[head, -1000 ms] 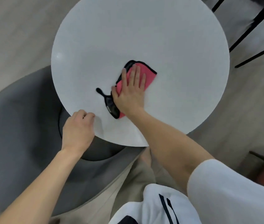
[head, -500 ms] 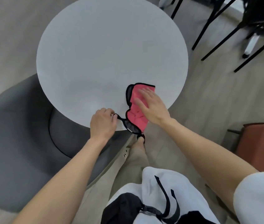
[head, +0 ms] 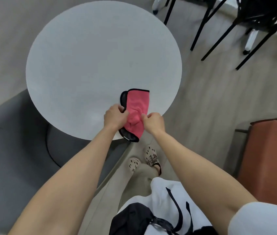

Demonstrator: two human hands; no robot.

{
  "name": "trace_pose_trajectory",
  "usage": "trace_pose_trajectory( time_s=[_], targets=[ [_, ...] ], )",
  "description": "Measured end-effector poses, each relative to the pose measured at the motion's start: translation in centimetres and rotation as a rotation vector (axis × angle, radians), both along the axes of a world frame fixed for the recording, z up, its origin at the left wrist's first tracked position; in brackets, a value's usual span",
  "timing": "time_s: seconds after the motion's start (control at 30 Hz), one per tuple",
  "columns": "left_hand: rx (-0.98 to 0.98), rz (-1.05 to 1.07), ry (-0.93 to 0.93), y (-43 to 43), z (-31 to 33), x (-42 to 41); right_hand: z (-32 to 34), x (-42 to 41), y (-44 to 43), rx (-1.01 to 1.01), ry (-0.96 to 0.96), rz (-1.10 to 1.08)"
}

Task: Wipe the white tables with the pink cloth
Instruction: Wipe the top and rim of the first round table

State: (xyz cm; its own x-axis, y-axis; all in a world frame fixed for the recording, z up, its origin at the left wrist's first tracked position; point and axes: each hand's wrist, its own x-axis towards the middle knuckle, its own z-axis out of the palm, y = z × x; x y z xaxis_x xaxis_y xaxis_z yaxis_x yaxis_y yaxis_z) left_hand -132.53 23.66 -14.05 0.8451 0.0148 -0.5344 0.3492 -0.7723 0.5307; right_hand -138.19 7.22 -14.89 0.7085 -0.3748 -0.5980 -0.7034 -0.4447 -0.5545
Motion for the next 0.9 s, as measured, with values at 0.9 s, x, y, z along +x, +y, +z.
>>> trace_pose_trajectory(
  time_s=[0.9],
  targets=[
    [-0.499, -0.014, -0.032, -3.1, 7.8, -2.4, 6.9, -7.1, -6.7, -0.068, -0.326, 0.163]
  ],
)
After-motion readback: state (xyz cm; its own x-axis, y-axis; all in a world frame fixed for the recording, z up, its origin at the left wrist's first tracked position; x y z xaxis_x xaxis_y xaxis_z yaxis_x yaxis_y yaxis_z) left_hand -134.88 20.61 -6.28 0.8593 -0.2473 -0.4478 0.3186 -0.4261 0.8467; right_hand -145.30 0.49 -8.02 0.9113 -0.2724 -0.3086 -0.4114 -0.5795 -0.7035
